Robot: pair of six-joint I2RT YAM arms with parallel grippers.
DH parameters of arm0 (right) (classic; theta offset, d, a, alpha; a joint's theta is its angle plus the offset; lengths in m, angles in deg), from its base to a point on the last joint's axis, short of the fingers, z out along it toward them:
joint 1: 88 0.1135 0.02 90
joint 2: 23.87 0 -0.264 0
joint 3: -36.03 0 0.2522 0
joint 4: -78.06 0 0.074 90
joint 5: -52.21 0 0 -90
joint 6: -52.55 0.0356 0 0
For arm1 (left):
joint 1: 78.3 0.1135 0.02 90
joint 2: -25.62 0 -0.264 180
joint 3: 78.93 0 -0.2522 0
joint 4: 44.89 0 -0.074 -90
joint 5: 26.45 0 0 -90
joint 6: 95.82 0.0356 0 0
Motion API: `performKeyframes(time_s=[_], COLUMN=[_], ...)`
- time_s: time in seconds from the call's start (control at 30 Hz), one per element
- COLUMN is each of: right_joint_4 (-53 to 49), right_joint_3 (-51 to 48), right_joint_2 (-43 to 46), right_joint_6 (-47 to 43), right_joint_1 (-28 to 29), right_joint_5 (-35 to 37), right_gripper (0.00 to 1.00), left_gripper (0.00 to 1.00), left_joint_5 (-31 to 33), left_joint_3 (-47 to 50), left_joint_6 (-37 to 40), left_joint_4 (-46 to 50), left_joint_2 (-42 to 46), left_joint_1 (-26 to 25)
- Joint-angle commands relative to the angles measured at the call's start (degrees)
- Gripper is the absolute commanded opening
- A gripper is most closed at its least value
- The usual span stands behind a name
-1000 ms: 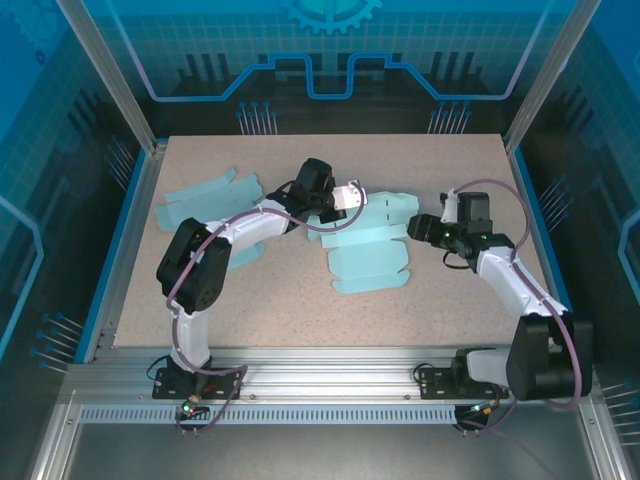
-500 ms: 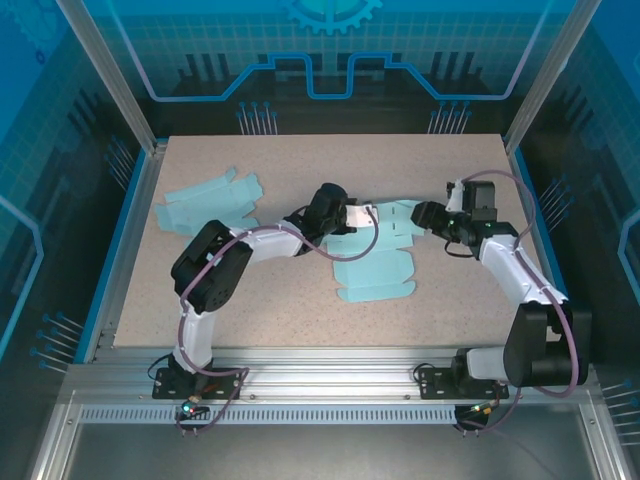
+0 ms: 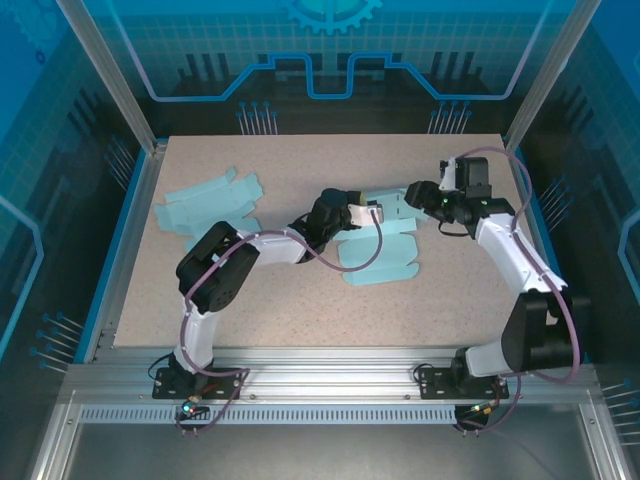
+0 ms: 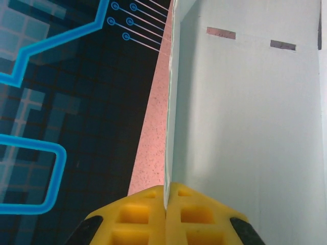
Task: Fold the paper box
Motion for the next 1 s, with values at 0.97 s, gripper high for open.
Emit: performKeyframes(time_s=[0.97], right_joint_4=[5.0], right_joint_3=[8.6], right_joint_2=[-15.8], right_joint_6=[5.3], right_joint_1=[5.1], right_joint_5=[-5.5], right_gripper=[0.31], left_gripper=[0.00], left_joint_5=[3.0], left_joint_3=[1.9], left_joint_6=[6.9], left_joint_4=[-11.0], left_joint_2=[-3.3], left_joint_1=[-2.1])
